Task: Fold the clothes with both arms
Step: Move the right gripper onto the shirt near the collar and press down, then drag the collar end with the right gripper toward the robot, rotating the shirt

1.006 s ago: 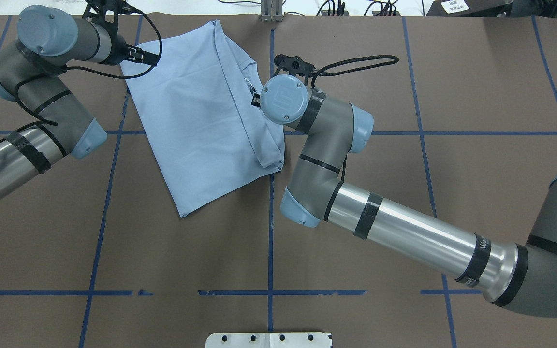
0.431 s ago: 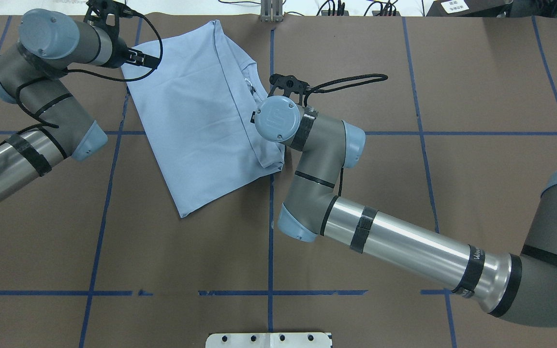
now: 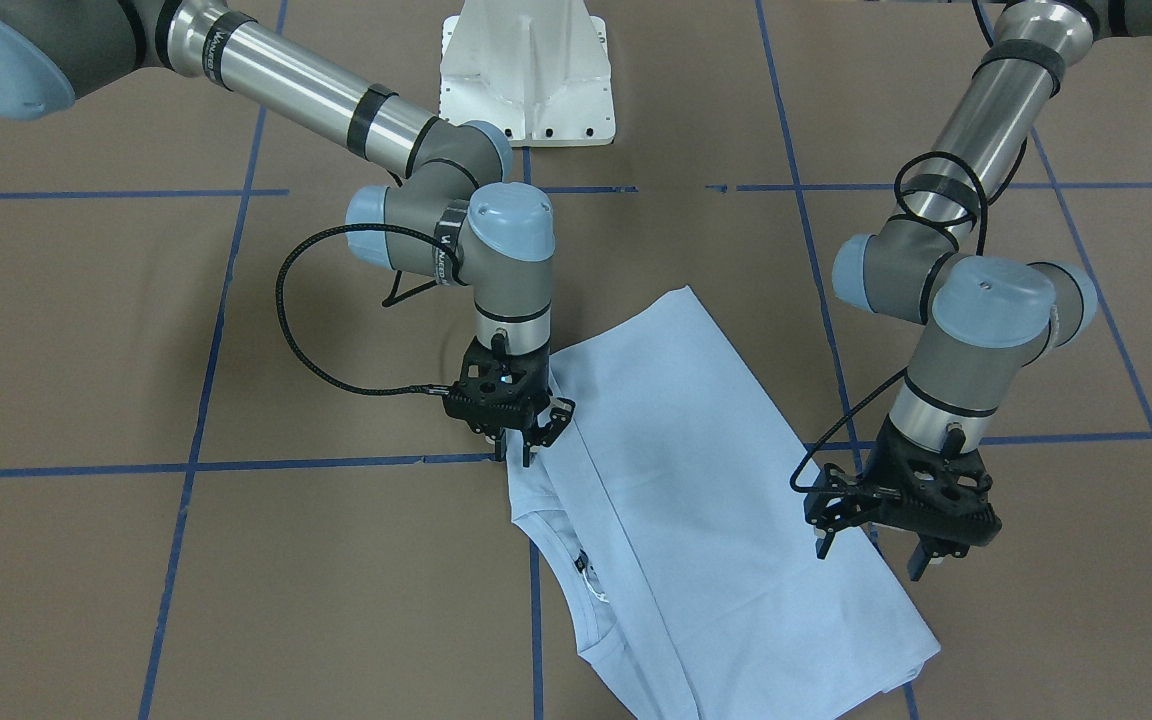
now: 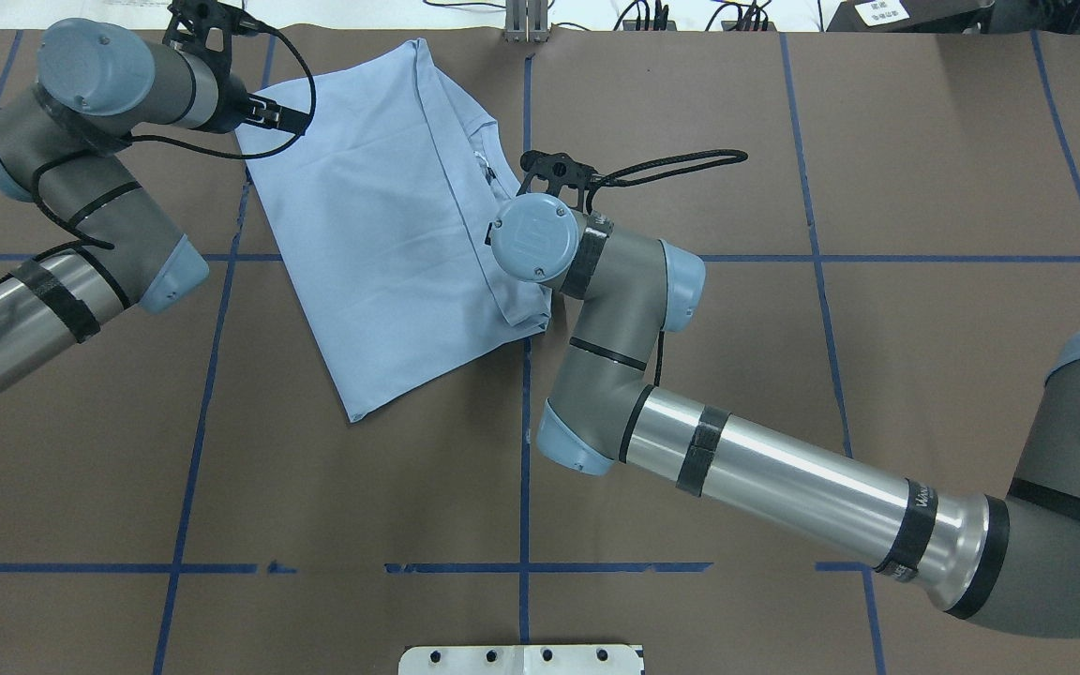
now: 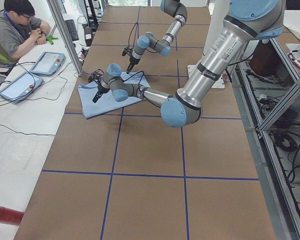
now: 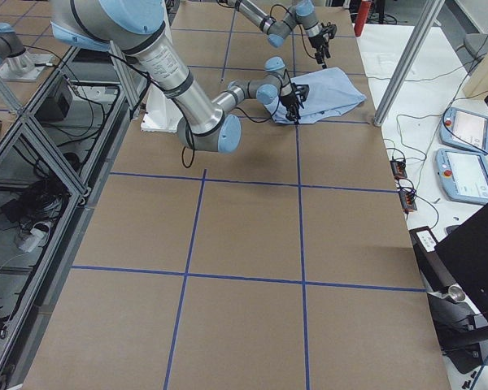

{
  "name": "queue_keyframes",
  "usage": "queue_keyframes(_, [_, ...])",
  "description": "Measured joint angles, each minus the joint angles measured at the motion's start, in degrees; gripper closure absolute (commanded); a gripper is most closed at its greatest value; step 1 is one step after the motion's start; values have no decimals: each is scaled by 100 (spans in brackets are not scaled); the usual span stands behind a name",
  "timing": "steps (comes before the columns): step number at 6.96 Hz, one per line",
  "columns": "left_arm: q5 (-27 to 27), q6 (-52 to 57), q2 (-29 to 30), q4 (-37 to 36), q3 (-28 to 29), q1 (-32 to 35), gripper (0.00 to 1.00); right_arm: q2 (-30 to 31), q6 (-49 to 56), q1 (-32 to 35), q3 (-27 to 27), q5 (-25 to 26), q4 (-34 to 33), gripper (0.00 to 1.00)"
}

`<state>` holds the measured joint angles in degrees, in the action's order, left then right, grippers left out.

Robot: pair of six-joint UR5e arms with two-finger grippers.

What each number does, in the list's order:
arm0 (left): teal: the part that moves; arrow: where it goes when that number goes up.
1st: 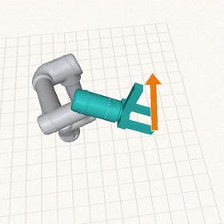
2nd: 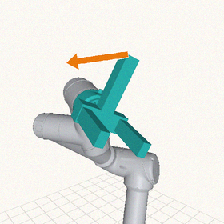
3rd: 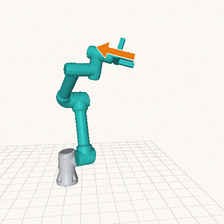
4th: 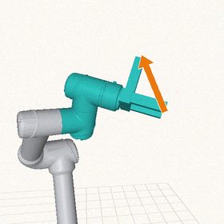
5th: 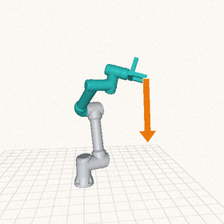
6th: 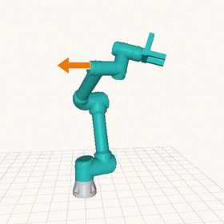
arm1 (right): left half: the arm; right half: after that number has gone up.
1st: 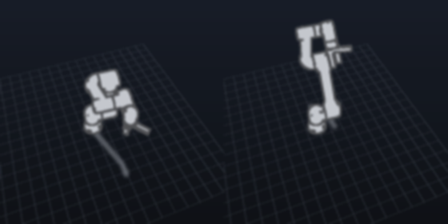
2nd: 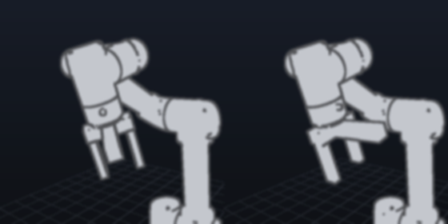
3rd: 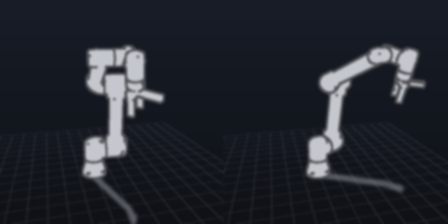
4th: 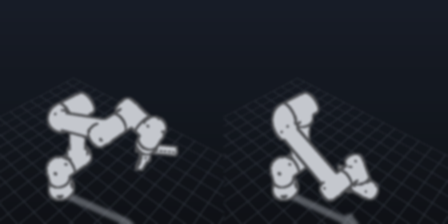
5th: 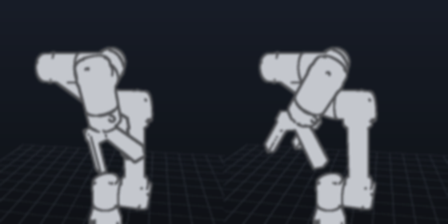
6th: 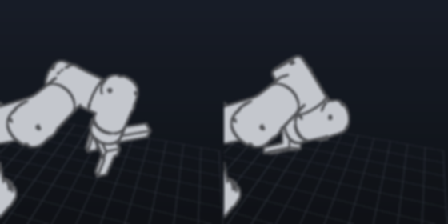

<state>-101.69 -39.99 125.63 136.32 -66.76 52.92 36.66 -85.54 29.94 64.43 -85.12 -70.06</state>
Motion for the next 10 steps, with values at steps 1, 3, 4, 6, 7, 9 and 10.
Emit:
queue_keyframes(1, [0, 0, 0, 0, 0, 0, 0, -1, -6, -3, 1, 3, -7, 100])
queue_keyframes(3, [0, 0, 1, 0, 0, 0, 0, -1, -14, -26, 8, 36, -108, 100])
queue_keyframes(4, [0, 0, 4, 0, -2, 0, 0, -5, 5, -32, 16, 54, -169, 63])
queue_keyframes(6, [0, 0, 5, 0, -2, -1, 0, -21, 63, -27, 31, 79, -237, 44])
queue_keyframes(7, [0, 0, 4, 0, -1, -1, 0, -28, 85, -24, 34, 97, -247, 44])
queue_keyframes(9, [0, 0, -2, 0, -2, -1, 0, -25, 104, -25, 33, 136, -253, 46])
queue_keyframes(10, [0, 0, -2, 0, -3, -1, 0, -14, 104, -28, 30, 154, -253, 47])
